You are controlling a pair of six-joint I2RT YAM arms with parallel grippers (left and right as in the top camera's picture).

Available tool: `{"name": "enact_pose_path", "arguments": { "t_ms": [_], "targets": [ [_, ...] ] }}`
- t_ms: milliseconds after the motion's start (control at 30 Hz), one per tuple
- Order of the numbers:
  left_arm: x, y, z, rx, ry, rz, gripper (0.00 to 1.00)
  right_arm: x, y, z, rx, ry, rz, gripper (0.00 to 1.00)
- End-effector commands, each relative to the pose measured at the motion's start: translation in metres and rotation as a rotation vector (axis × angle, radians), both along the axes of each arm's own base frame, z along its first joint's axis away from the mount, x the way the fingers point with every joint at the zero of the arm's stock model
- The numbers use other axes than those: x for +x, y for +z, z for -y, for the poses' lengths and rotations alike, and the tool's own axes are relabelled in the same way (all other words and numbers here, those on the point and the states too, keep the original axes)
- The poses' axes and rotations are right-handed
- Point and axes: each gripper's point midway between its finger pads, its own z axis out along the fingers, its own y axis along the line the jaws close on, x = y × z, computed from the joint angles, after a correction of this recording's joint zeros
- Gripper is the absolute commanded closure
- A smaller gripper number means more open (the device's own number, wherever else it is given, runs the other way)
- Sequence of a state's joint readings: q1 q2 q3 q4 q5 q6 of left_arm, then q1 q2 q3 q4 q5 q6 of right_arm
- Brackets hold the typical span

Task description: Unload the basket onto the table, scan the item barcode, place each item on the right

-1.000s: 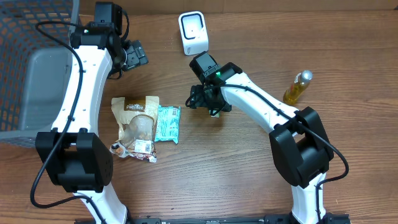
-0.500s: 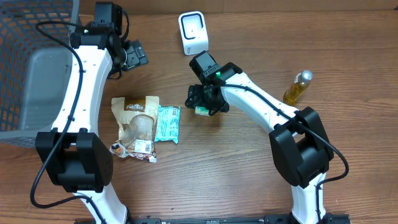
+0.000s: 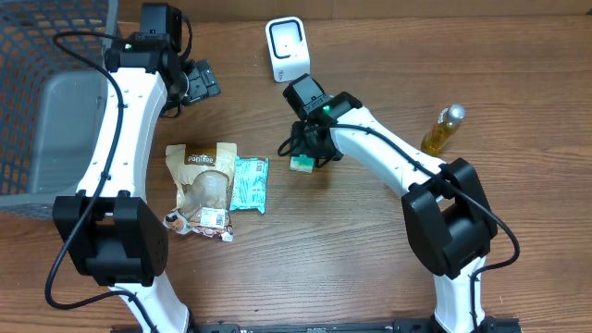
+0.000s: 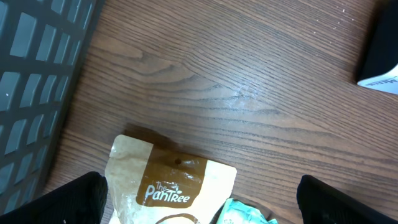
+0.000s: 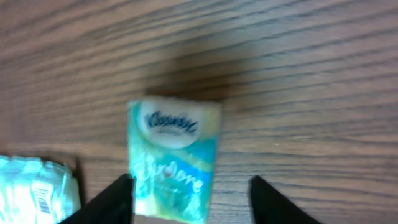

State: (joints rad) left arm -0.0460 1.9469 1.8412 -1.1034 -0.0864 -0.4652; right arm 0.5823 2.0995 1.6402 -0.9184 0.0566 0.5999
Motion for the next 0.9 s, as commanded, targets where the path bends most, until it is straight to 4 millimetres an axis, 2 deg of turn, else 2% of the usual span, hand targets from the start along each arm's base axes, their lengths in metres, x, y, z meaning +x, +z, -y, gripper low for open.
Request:
{"name": "enact_pose_path", "arguments": {
  "t_ms": [0,233,867],
  "targets": [
    [0.003,0.011,0.001,-0.009,0.008,0.031,0.00,0.014,0.014,0.011,-0.003,-0.029,0.047,0.59],
    [0.003,0.011,0.001,-0.009,0.007,0.031,0.00,0.010,0.009,0.011,0.011,-0.029,0.023,0.70],
    [0.003,0.011,0.004,-0.010,0.000,0.031,0.00,0.006,0.005,0.002,0.056,-0.043,-0.005,0.71]
  ]
}}
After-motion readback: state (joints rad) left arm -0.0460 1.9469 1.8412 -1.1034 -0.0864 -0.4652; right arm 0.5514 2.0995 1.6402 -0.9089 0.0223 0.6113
